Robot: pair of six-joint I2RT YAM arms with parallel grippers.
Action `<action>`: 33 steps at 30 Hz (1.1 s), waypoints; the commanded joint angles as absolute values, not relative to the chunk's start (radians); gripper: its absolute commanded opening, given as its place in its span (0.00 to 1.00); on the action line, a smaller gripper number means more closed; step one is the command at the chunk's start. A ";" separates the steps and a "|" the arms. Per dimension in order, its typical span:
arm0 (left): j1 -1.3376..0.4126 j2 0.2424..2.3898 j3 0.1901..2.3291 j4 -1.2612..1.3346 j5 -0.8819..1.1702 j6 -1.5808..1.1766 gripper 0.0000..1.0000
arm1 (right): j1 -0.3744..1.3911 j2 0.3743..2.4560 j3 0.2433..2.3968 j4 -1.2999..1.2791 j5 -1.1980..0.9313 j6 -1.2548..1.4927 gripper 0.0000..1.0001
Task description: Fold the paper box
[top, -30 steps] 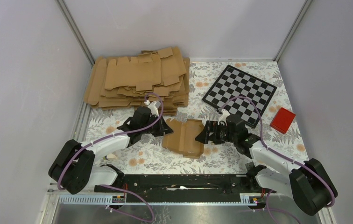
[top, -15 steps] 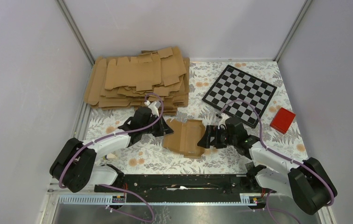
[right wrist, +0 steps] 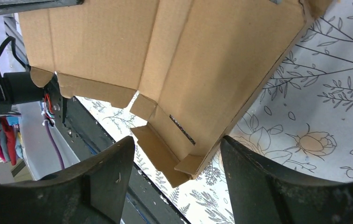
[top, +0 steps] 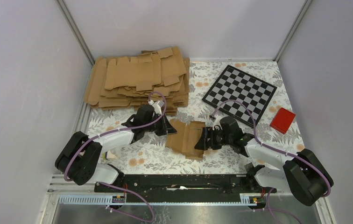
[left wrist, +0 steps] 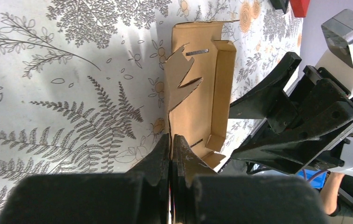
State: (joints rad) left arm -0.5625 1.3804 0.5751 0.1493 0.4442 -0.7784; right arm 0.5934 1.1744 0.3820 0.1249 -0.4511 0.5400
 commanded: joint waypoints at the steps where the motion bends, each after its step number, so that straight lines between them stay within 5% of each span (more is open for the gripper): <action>1: -0.565 1.396 0.623 0.253 0.523 -0.813 0.00 | 0.607 1.184 0.429 0.164 -0.510 0.546 0.74; 14: -0.564 1.448 0.667 0.250 0.576 -0.810 0.00 | 0.609 1.181 0.426 0.114 -0.626 0.447 0.99; 33: -0.566 1.502 0.719 0.259 0.665 -0.853 0.00 | 0.698 1.196 0.457 0.058 -0.490 0.384 1.00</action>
